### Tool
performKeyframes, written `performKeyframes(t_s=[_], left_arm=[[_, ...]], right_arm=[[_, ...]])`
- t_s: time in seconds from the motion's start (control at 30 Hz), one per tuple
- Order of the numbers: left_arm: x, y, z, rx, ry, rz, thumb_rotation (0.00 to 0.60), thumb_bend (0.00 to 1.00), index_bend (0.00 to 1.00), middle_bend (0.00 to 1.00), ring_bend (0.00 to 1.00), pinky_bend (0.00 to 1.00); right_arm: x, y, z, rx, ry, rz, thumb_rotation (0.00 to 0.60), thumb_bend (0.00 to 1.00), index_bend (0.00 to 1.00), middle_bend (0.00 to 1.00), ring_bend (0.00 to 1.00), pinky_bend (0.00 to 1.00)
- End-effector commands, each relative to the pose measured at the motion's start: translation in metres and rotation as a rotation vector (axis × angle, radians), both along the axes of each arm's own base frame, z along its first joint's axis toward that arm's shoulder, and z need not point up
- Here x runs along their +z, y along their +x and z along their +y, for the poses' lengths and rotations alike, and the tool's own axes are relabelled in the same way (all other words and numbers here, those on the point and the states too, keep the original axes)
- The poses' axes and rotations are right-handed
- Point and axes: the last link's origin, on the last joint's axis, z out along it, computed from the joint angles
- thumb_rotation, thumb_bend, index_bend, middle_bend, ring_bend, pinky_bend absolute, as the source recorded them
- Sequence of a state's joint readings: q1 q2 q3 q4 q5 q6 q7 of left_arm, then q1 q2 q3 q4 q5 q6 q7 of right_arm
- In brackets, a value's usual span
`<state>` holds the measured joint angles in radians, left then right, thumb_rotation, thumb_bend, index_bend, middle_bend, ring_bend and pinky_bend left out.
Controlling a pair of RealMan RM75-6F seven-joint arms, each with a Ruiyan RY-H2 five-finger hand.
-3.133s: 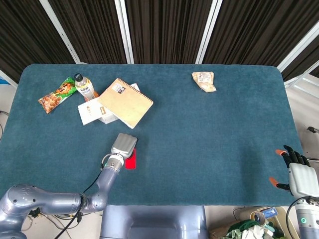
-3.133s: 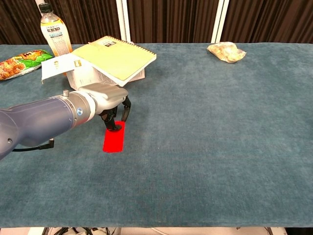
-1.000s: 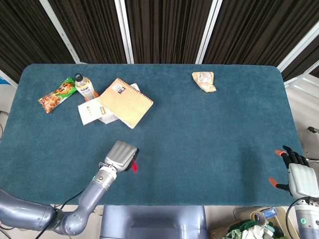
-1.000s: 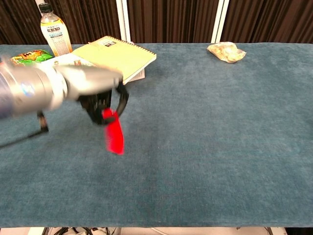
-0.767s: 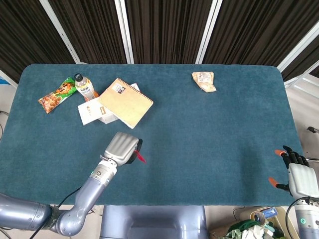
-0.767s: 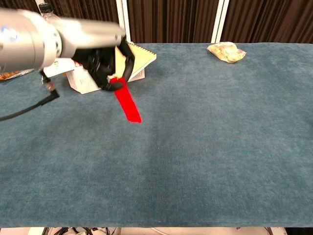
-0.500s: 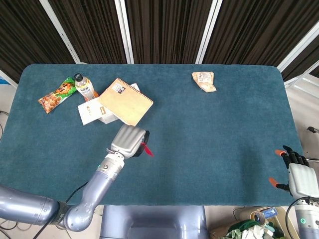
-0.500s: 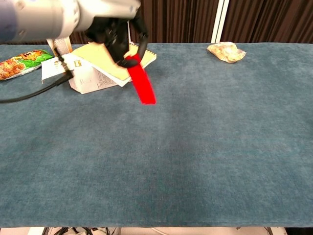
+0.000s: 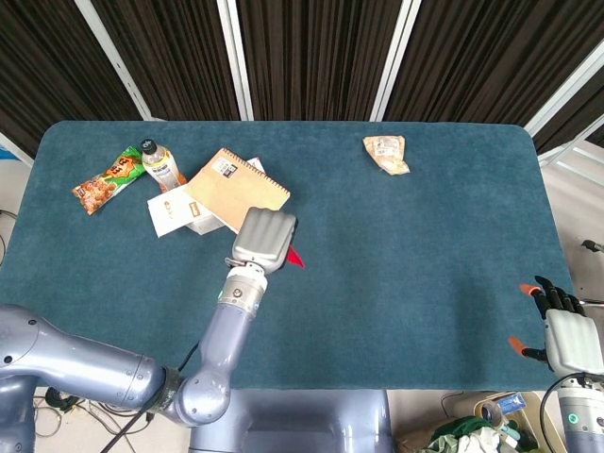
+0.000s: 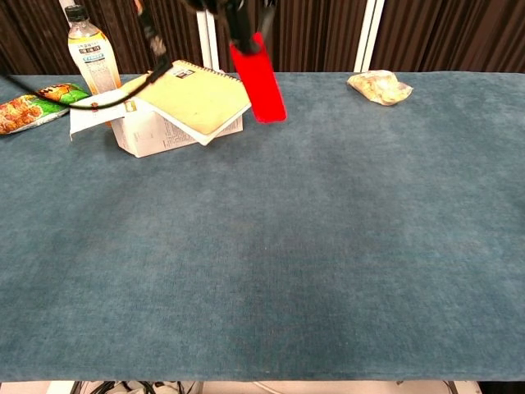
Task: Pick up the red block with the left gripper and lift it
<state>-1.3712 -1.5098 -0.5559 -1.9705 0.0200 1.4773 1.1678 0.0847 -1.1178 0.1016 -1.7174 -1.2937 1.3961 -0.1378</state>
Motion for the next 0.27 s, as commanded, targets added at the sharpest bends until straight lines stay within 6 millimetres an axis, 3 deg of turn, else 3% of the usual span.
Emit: performKeyframes(t_s=[0.03, 0.27], left_arm=[[0.008, 0.01, 0.003, 0.015, 0.025, 0.001, 0.6, 0.53, 0.66, 1.0, 1.0, 0.96], [0.022, 0.011, 0.003, 0.042, 0.039, 0.031, 0.6, 0.53, 0.66, 1.0, 1.0, 0.96]], right_arm=[[0.0, 0.0, 0.0, 0.002, -0.001, -0.001, 0.6, 0.06, 0.26, 0.1, 0.14, 0.15], [-0.001, 0.0, 0.0, 0.0, -0.001, 0.002, 0.6, 0.06, 0.26, 0.1, 0.14, 0.15]])
